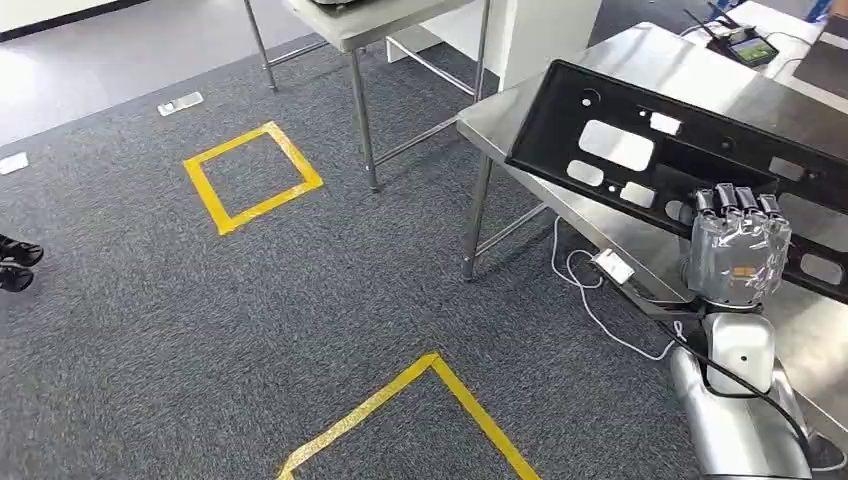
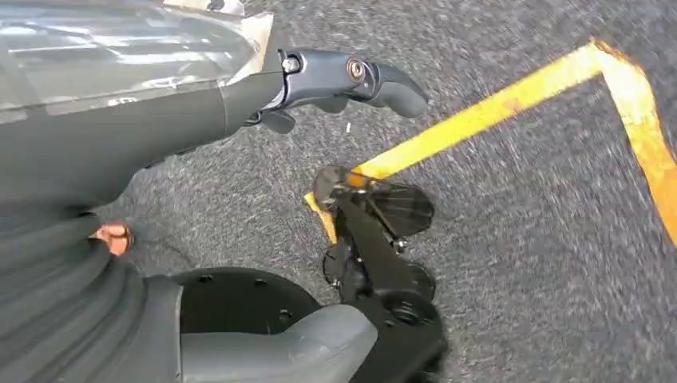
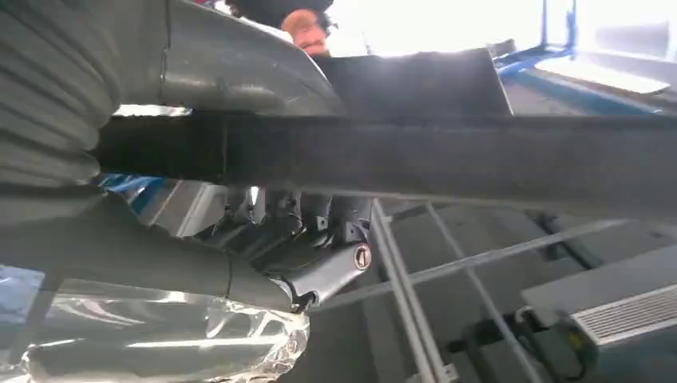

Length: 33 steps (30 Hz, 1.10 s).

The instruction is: Take the parts from the cabinet and place them on the table.

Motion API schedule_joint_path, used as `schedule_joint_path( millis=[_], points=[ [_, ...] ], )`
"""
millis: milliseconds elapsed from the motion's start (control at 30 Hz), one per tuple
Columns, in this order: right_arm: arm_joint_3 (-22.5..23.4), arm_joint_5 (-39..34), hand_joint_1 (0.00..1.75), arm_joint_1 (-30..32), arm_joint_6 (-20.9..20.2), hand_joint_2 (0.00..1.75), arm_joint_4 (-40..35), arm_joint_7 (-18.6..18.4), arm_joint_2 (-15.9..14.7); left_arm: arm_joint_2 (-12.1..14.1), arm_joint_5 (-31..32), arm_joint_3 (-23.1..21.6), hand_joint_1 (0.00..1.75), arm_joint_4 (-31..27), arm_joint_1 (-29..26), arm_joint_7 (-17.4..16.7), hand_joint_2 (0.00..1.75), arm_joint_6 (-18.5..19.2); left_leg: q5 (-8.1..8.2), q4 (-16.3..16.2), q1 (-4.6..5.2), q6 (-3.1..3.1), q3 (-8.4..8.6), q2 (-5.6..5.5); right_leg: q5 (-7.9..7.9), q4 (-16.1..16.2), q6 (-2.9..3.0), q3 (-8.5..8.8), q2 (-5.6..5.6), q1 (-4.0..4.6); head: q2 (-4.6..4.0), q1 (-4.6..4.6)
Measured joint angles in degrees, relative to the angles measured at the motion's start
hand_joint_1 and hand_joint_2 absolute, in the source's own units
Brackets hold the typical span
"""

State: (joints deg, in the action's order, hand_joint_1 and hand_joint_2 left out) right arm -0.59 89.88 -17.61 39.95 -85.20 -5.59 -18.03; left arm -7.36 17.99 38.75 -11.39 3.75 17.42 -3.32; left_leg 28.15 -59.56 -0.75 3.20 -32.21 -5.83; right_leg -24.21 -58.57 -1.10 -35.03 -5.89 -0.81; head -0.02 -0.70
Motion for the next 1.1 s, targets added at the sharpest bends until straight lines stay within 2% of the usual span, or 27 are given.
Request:
schedule_joint_path(
  millis=[33, 100, 133, 167, 200, 233, 267, 300, 333, 367, 400, 467, 500, 533, 567, 600, 633, 767, 800, 833, 900, 1033, 1067, 1100],
  points=[
    [-0.15, 0.0, 1.75, -0.28, 0.0, 1.75, 0.15, -0.02, 0.2, 0.06, -0.04, 0.15, 0.0, 0.0, 0.0, 0.0, 1.75, -0.13, -0.02, 0.43, 0.28, -0.07, 0.15, 0.63, 0.13, 0.01, -0.2, -0.3, -0.82, -0.37, 0.0, 0.04],
    [-0.35, 0.0, 1.75, -0.36, 0.0, 1.75, 0.37, -0.11, 0.31, 0.09, -0.07, 0.35, 0.0, 0.0, 0.1, 0.0, 1.75, -0.33, -0.09, 0.48, 0.75, 0.2, 0.26, 1.87, 0.68, 0.4, -1.04, -0.61, -2.17, -0.96, 0.0, 0.15],
    [-0.48, 0.0, 1.75, -0.45, 0.0, 1.75, 0.39, -0.13, 0.26, 0.11, -0.07, 0.37, 0.0, -0.02, 0.22, 0.0, 1.75, -0.35, -0.57, 1.35, 0.83, 0.44, 0.55, 2.65, 0.98, 0.7, -1.52, -0.81, -2.86, -0.73, 0.0, 0.09],
    [-0.66, -0.18, 1.75, -0.64, 0.0, 1.75, 0.5, -0.11, 0.31, 0.11, -0.07, 0.39, 0.0, -0.02, 0.3, 0.0, 1.75, -0.53, -1.6, 2.72, 0.27, 0.09, 1.09, 3.5, 0.63, -0.42, -1.23, -1.45, -0.41, -0.44, 0.0, 0.0],
    [-0.74, -0.63, 1.75, -1.11, 0.0, 1.75, 0.68, -0.07, 0.37, 0.09, -0.07, 0.41, 0.0, 0.0, 0.19, 0.0, 1.75, -0.63, -1.8, 3.44, 0.44, 0.28, 1.37, 3.8, -0.58, -1.95, -1.06, -2.54, 2.59, -0.17, 0.0, -0.12],
    [-0.83, -1.59, 1.75, -1.63, 0.0, 1.75, 0.92, 0.67, 0.7, 0.11, -0.07, 0.46, 0.0, 0.0, 0.16, -0.02, 1.75, -0.85, -1.96, 3.44, 0.52, 0.59, 1.2, 4.71, -2.99, -6.01, -0.67, -4.35, 4.19, -0.19, 0.0, -0.44],
    [-0.9, -2.43, 1.75, -1.56, 0.0, 1.75, 0.94, 1.29, 1.03, 0.11, -0.07, 0.52, 0.0, 0.0, 0.1, -0.15, 1.75, -0.96, -1.98, 3.41, 0.59, 0.6, 1.06, 5.25, -4.86, -10.19, -0.56, -6.08, 4.78, -0.23, 0.0, -0.48],
    [-0.98, -4.38, 1.75, -1.2, 0.0, 1.75, 0.94, 2.63, 1.44, 0.11, -0.07, 0.68, 0.0, 0.0, 0.05, -0.22, 1.75, -1.05, -1.98, 3.41, 0.62, 0.59, 0.89, 5.79, -6.34, -14.25, -0.72, -7.68, 5.05, -0.47, 0.0, -0.48],
    [-0.98, -6.24, 1.75, -0.64, 0.0, 1.75, 0.94, 3.76, 1.84, 0.13, -0.04, 0.79, 0.0, 0.0, 0.03, -0.31, 1.75, -1.16, -2.03, 3.34, 0.6, 0.52, 0.76, 6.21, -6.71, -16.21, -1.23, -8.19, 5.16, -0.7, 0.0, -0.48],
    [-1.03, -8.05, 1.75, -0.14, 0.0, 1.75, 0.88, 4.66, 2.29, 0.13, -0.04, 0.85, 0.0, 0.0, 0.03, -0.46, 1.75, -1.2, -2.09, 3.33, 0.58, 0.4, 0.73, 6.49, -6.12, -15.02, -1.8, -7.11, 5.26, -1.03, 0.0, -0.52],
    [-1.01, -9.86, 1.75, 0.22, 0.0, 1.75, 0.79, 5.91, 2.62, 0.13, 0.02, 0.98, 0.0, 0.0, 0.0, -0.55, 1.75, -1.22, -2.09, 3.26, 0.52, 0.29, 0.72, 6.72, -4.88, -11.7, -2.53, -4.86, 5.41, -1.36, 0.0, -0.46],
    [-0.83, -13.43, 1.75, 0.8, 0.02, 1.75, 0.24, 8.09, 3.24, 0.13, 0.04, 1.31, 0.0, 0.0, 0.0, -0.7, 1.75, -1.38, -1.7, 2.46, 0.38, -0.45, 0.56, 6.99, -1.88, -1.51, -4.01, 1.25, 6.39, -2.29, 0.0, -0.48],
    [-0.57, -15.41, 1.75, 0.97, 0.0, 1.75, -0.15, 9.56, 3.77, 0.28, 0.07, 1.42, 0.0, -0.02, 0.02, -0.85, 1.75, -1.38, -1.36, 1.89, 0.66, -1.05, 0.05, 7.1, -2.88, -0.36, -3.5, 2.2, 6.33, -1.73, 0.0, -0.63],
    [-0.2, -17.26, 1.75, 1.55, 0.02, 1.75, -0.65, 10.8, 4.15, 0.3, 0.11, 1.48, 0.0, -0.02, 0.12, -0.98, 1.75, -1.36, -1.24, 1.35, 0.82, -1.27, -0.24, 7.11, -2.42, 0.09, -2.6, 1.89, 5.88, -1.68, 0.0, -0.35],
    [0.24, -18.63, 1.75, 2.2, 0.02, 1.75, -0.9, 11.91, 4.46, 0.3, 0.15, 1.55, 0.0, -0.02, 0.06, -1.03, 1.75, -1.2, -1.23, 1.32, 0.65, -1.44, -0.41, 7.04, -2.39, 0.11, -2.26, 1.98, 5.88, -1.76, 0.0, -0.17],
    [0.68, -19.59, 1.75, 2.95, 0.02, 1.75, -1.29, 12.52, 4.83, 0.33, 0.2, 1.62, 0.0, -0.02, 0.0, -1.1, 1.75, -0.98, -1.42, 1.46, 0.51, -0.73, -0.41, 6.98, -2.35, 0.06, -2.11, 1.98, 5.91, -1.45, 0.0, -0.24],
    [1.03, -20.18, 1.75, 3.6, 0.02, 1.75, -1.66, 12.98, 5.16, 0.35, 0.28, 1.64, 0.0, -0.02, -0.12, -1.14, 1.75, -0.9, -1.39, 1.46, 0.4, -0.34, -0.47, 6.95, -2.38, 0.06, -2.06, 1.97, 5.91, -1.35, 0.0, -0.22],
    [2.43, -21.31, 1.75, 5.92, 0.02, 1.75, -3.37, 13.7, 6.05, 0.44, 0.85, 1.73, 0.0, -0.02, -0.23, -1.12, 1.75, -0.33, -1.72, 1.74, 0.09, 0.13, -0.37, 6.9, -2.36, 0.06, -2.01, 1.94, 5.87, -0.98, 0.0, -0.26],
    [2.62, -21.44, 1.75, 6.38, 0.02, 1.75, -3.67, 13.77, 6.19, 0.52, 0.92, 1.75, 0.0, 0.0, -0.29, -1.12, 1.75, -0.33, -1.79, 1.82, 0.08, 0.24, -0.36, 6.88, -2.26, 0.06, -1.83, 1.93, 5.87, -0.95, 0.0, -0.22],
    [2.75, -21.46, 1.75, 6.61, 0.02, 1.75, -3.85, 13.79, 6.32, 0.55, 0.98, 1.75, 0.0, -0.02, -0.32, -1.12, 1.75, -0.33, -1.88, 1.88, 0.08, 0.37, -0.36, 6.9, -2.26, 0.06, -1.42, 1.89, 5.86, -0.89, 0.0, -0.22],
    [3.24, -21.81, 1.75, 7.06, 0.02, 1.75, -4.28, 13.99, 6.56, 0.59, 1.05, 1.77, 0.0, -0.02, -0.3, -1.07, 1.75, -0.2, -1.9, 1.91, 0.07, 0.34, -0.34, 6.92, -2.21, 0.06, -1.15, 1.81, 5.85, -0.8, 0.0, -0.22],
    [4.29, -25.38, 1.75, 9.4, 0.02, 1.75, -6.47, 16.24, 6.53, 0.59, 0.94, 1.79, 0.0, -0.02, -0.41, -0.55, 1.75, 0.85, -2.03, 1.94, -0.02, -0.02, -0.38, 6.9, -2.22, 0.04, -1.09, 1.79, 5.89, -0.64, 0.0, -0.22],
    [4.59, -26.01, 1.75, 9.83, 0.02, 1.75, -6.86, 16.61, 6.45, 0.59, 0.94, 1.79, 0.0, 0.0, -0.43, -0.46, 1.75, 0.94, -2.02, 1.95, -0.01, -0.35, -0.38, 6.91, -2.22, 0.04, -1.09, 1.79, 5.89, -0.64, 0.0, -0.22],
    [4.78, -26.6, 1.75, 10.29, 0.02, 1.75, -7.19, 16.96, 6.3, 0.61, 0.85, 1.81, 0.0, 0.0, -0.43, -0.42, 1.75, 1.0, -2.03, 1.98, -0.03, -1.13, -0.37, 6.93, -2.22, 0.02, -1.08, 1.77, 5.89, -0.63, 0.0, -0.22]
  ],
)
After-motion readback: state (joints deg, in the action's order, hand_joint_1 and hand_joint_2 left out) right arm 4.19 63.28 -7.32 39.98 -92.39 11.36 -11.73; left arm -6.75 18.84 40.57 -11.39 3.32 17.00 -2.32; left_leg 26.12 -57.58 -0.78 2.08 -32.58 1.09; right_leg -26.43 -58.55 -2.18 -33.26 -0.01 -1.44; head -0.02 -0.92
